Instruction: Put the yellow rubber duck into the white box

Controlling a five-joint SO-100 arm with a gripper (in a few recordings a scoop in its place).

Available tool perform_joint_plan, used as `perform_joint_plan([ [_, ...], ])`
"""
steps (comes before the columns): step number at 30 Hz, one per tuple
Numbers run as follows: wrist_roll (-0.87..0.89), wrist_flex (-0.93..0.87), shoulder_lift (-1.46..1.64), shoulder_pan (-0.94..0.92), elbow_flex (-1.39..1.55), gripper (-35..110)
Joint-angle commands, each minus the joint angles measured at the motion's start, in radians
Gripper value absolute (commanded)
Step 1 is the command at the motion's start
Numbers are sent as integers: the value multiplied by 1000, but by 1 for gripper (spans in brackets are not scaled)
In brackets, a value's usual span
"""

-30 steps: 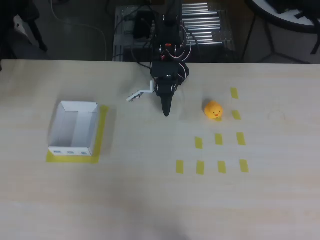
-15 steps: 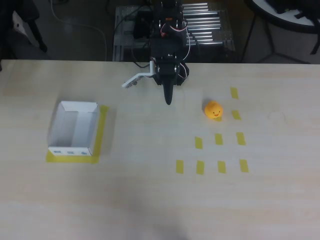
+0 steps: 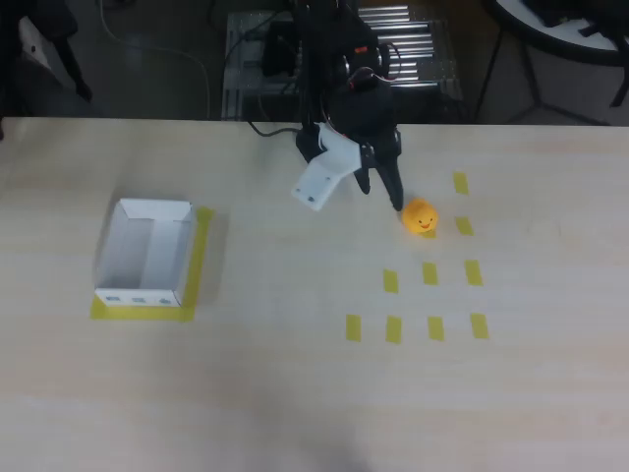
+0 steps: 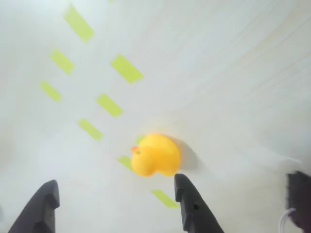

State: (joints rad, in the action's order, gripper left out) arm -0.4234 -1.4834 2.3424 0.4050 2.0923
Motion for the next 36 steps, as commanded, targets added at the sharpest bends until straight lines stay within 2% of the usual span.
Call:
perform_joint_plan([
  [1,-63,-17,-41,121,-61,44],
  [5,-63,-21,-95,244,-49,51],
  [11,-49,12,-187,354,-26,54],
  [19,-57,126,-313,347,14,54],
  [36,-51,267,-359,365,169,53],
])
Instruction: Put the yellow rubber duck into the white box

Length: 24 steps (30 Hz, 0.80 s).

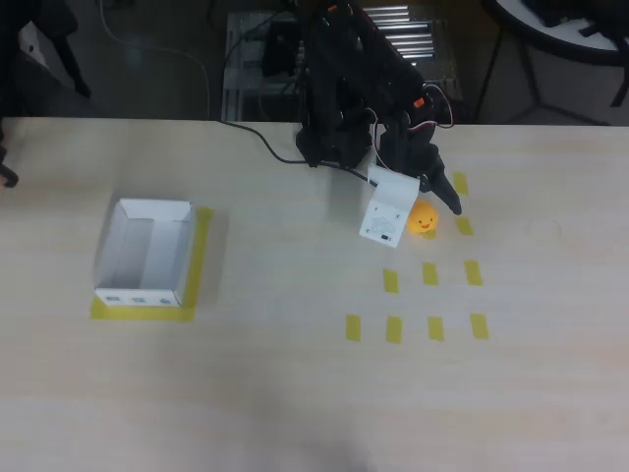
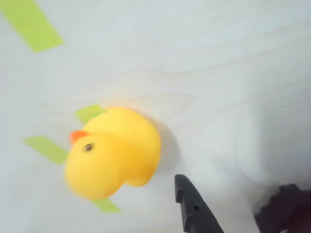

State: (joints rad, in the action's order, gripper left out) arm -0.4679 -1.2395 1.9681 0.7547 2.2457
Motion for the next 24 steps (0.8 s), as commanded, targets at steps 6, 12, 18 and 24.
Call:
perform_joint_plan([
  [6,-5,48,11,17,37,52],
  [12,-3,69,-6,18,38,52],
  [18,-3,98,-48,17,41,52],
  [24,-3,129,-75,18,52,52],
])
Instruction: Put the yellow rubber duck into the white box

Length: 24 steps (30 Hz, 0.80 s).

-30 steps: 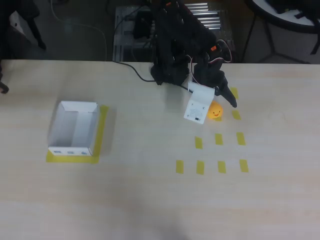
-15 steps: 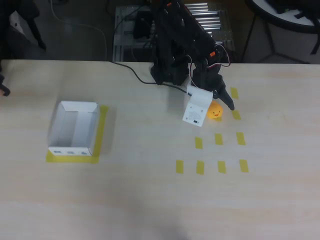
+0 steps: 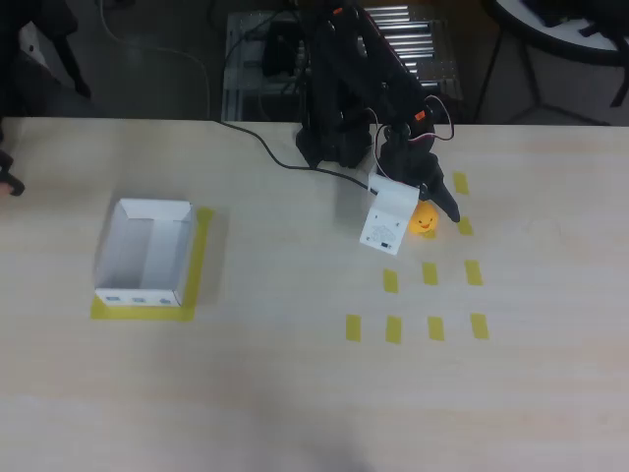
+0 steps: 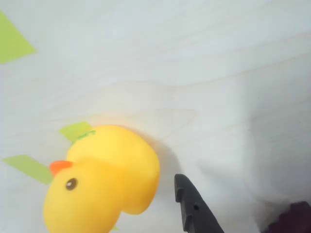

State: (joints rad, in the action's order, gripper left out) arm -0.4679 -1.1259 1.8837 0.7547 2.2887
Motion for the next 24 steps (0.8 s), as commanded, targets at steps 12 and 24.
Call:
perform_joint_plan([
  [12,8,67,-31,21,17,43],
  [24,86,114,-52,12,-8,0],
])
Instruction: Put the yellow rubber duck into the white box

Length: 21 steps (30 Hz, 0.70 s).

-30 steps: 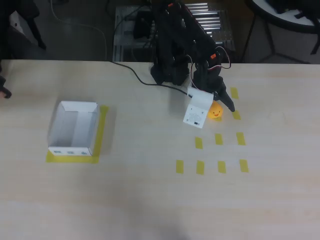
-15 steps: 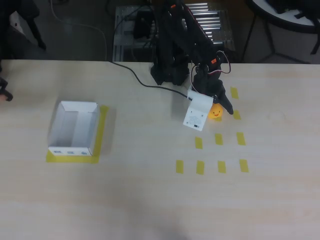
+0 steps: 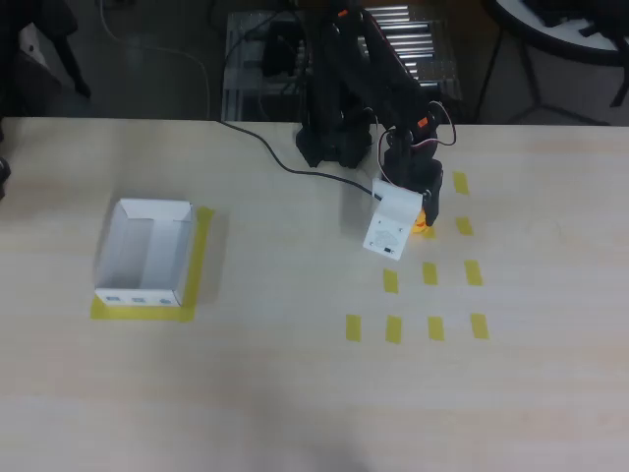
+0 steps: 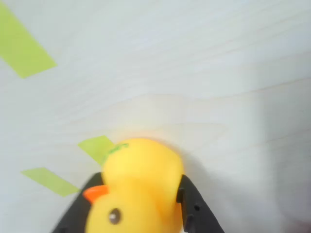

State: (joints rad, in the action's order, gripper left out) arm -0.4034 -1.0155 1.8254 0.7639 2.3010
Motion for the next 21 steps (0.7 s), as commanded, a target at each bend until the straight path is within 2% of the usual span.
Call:
perform_joint_plan([
  [1,26,6,6,3,-20,0],
  [6,49,-17,15,-3,-60,0],
  [10,92,-138,86,-103,-222,0],
  [16,149,-308,281,-410,-517,0],
  [21,66,-299,440,-770,-606,0],
])
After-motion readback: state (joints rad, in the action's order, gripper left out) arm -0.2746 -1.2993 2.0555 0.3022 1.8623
